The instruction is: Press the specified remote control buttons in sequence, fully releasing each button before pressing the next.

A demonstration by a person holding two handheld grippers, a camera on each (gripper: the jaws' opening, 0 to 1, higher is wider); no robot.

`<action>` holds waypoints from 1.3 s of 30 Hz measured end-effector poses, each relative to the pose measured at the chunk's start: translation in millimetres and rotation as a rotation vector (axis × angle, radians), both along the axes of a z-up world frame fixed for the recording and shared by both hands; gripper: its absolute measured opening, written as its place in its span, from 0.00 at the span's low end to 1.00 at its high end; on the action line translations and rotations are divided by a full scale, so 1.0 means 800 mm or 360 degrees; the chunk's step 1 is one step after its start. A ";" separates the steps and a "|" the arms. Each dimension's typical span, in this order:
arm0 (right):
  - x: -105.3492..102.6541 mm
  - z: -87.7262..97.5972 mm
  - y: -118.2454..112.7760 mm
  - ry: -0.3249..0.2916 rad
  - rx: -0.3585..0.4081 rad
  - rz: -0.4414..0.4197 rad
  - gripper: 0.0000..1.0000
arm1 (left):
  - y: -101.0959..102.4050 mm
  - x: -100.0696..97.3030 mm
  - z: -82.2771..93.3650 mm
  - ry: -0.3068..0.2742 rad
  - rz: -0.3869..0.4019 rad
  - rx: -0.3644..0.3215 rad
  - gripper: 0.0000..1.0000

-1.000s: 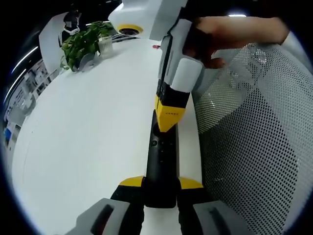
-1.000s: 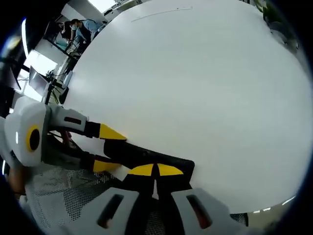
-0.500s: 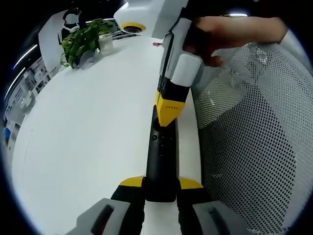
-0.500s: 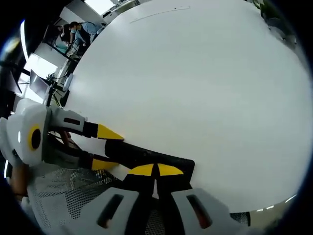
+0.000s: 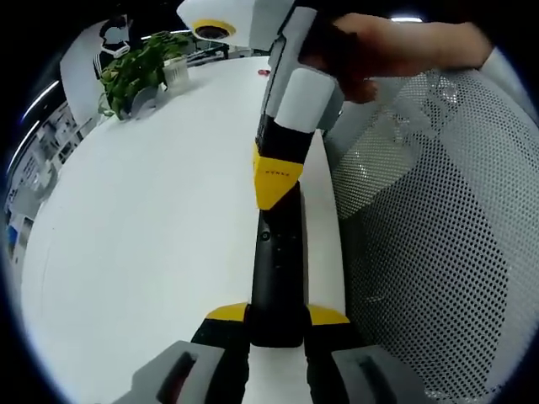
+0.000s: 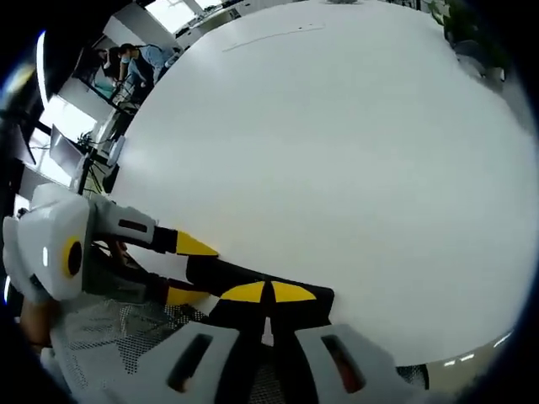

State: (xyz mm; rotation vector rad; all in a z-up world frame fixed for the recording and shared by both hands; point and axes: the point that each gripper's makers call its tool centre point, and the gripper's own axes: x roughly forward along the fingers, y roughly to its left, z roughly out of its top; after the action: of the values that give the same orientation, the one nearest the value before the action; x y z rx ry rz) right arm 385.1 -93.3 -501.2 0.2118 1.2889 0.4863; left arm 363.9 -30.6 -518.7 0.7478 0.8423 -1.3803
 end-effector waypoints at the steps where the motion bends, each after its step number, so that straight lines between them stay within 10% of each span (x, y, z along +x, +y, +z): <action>1: 0.000 0.000 0.001 0.0002 0.0006 -0.0001 0.00 | 0.000 -0.001 0.000 -0.0004 -0.0008 0.0001 0.24; 21: -0.010 -0.015 0.016 -0.0069 -0.0078 0.0208 0.00 | -0.009 -0.008 0.000 0.0005 -0.0048 -0.0009 0.24; 39: -0.007 -0.018 0.014 -0.0071 -0.0030 0.0079 0.00 | -0.010 -0.007 0.001 0.0022 -0.0004 -0.0027 0.24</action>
State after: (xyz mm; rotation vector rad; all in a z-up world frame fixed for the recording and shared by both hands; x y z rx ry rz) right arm 379.8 -82.2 -516.0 0.1523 1.2571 0.5185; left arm 358.0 -38.5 -517.7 0.7275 0.8397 -1.3944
